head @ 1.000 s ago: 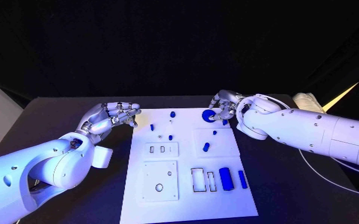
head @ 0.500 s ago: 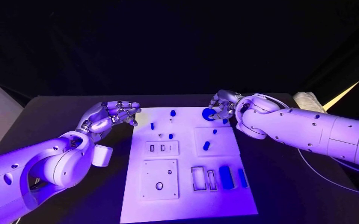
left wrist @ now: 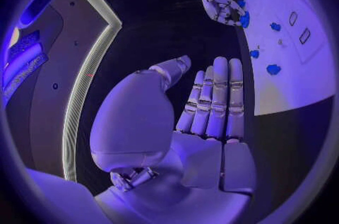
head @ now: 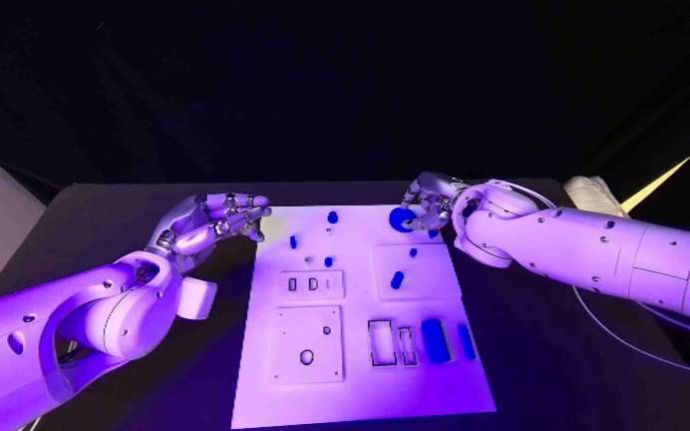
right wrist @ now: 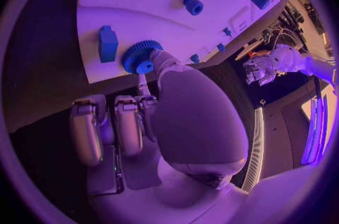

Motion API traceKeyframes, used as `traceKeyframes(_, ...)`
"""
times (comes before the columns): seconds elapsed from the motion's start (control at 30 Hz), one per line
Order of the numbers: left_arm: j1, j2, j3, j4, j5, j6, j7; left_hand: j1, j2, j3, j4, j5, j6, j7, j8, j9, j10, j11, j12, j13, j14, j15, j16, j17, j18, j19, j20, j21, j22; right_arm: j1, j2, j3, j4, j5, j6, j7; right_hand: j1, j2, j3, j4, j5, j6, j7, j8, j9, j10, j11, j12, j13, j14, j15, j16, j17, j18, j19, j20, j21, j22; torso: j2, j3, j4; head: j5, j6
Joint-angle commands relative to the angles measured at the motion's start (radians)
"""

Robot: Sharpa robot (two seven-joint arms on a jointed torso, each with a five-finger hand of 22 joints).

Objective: Assemble the parts on the task board

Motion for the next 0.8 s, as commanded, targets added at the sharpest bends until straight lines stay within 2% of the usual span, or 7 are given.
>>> traceKeyframes(0.03,0.001,0.002,0.001,0.001,0.001,0.013,0.005,0.003,0.010,-0.001,-0.007,-0.006,-0.004,-0.003,-0.004,0.001,0.000,-0.004,-0.001,0.001,-0.007,-0.001,0.004,-0.001,0.003,-0.006,0.002,0.002,0.001,-0.005,0.000,-0.003,0.009,-0.041,-0.033,0.017,-0.007,-0.010,0.029,-0.002,0.020,0.025,-0.007,0.012,0.003,0.059,-0.013,0.004,0.203,0.089,-0.012,0.004,0.188,-0.014,0.106,-0.011,0.005,0.263,-0.001,0.0002,0.0000,0.000,0.001)
traceKeyframes(0.2,0.001,0.003,0.001,0.000,0.001,0.013,0.005,0.003,0.010,-0.001,-0.007,-0.006,-0.004,-0.003,-0.004,0.001,0.000,-0.004,-0.001,0.001,-0.007,-0.001,0.004,-0.001,0.003,-0.006,0.002,0.002,0.001,-0.005,0.000,-0.003,0.027,-0.071,-0.100,0.026,-0.025,-0.019,0.072,-0.005,0.058,0.047,-0.015,0.016,0.000,0.058,-0.020,0.002,0.202,0.089,-0.019,0.003,0.187,-0.014,0.106,-0.018,0.005,0.263,-0.001,-0.0003,0.0008,0.000,0.004)
traceKeyframes(0.53,0.001,0.004,0.001,0.000,0.001,0.015,0.001,0.003,0.011,0.001,-0.007,-0.006,-0.004,-0.003,-0.004,0.002,0.000,-0.004,-0.001,0.001,-0.008,-0.001,0.004,-0.002,0.003,-0.007,0.002,0.004,0.002,-0.002,0.002,0.001,0.106,-0.133,-0.197,0.000,-0.034,-0.023,0.089,-0.009,0.059,0.057,-0.018,0.018,0.000,0.059,-0.023,0.002,0.203,0.089,-0.022,0.003,0.188,-0.014,0.106,-0.020,0.005,0.263,-0.003,-0.0029,0.0000,0.003,0.006)
traceKeyframes(0.6,0.001,0.005,0.001,0.000,0.001,0.015,0.001,0.003,0.011,0.001,-0.007,-0.006,-0.004,-0.003,-0.004,0.002,0.000,-0.004,-0.001,0.001,-0.008,-0.001,0.004,-0.002,0.003,-0.007,0.002,0.004,0.002,-0.002,0.003,0.001,0.113,-0.142,-0.203,-0.001,-0.035,-0.024,0.090,-0.010,0.059,0.057,-0.018,0.018,0.000,0.059,-0.023,0.003,0.203,0.089,-0.022,0.003,0.187,-0.014,0.106,-0.020,0.005,0.263,-0.002,-0.0028,0.0004,0.003,0.007)
traceKeyframes(0.63,0.001,0.005,0.001,0.000,0.001,0.014,0.001,0.003,0.011,0.001,-0.007,-0.006,-0.004,-0.003,-0.004,0.002,0.000,-0.004,-0.001,0.001,-0.008,-0.001,0.004,-0.002,0.003,-0.007,0.002,0.004,0.002,-0.002,0.007,0.001,0.125,-0.157,-0.210,-0.003,-0.036,-0.025,0.090,-0.010,0.059,0.057,-0.019,0.018,0.000,0.059,-0.023,0.003,0.203,0.089,-0.022,0.003,0.187,-0.014,0.106,-0.020,0.005,0.263,-0.003,-0.0040,0.0003,0.004,0.006)
traceKeyframes(0.73,0.001,0.005,0.001,0.001,0.001,0.014,0.000,0.003,0.011,0.001,-0.007,-0.006,-0.004,-0.003,-0.004,0.002,0.000,-0.004,-0.001,0.001,-0.008,-0.001,0.004,-0.002,0.003,-0.007,0.002,0.004,0.002,-0.002,0.024,0.001,0.141,-0.180,-0.213,-0.005,-0.038,-0.027,0.092,-0.011,0.058,0.058,-0.019,0.018,0.000,0.059,-0.024,0.003,0.203,0.089,-0.022,0.003,0.187,-0.014,0.106,-0.021,0.005,0.263,-0.002,-0.0033,-0.0012,0.009,0.007)
traceKeyframes(0.8,0.001,0.005,0.001,0.001,0.001,0.014,0.000,0.004,0.011,0.001,-0.008,-0.006,-0.005,-0.003,-0.005,0.002,-0.001,-0.004,-0.001,0.001,-0.008,-0.001,0.005,-0.002,0.003,-0.008,0.002,0.005,0.003,-0.003,0.040,0.000,0.147,-0.191,-0.211,-0.006,-0.039,-0.028,0.093,-0.011,0.057,0.058,-0.019,0.017,0.000,0.060,-0.024,0.003,0.204,0.089,-0.022,0.003,0.187,-0.014,0.106,-0.021,0.005,0.263,-0.001,-0.0016,-0.0019,0.011,0.008)
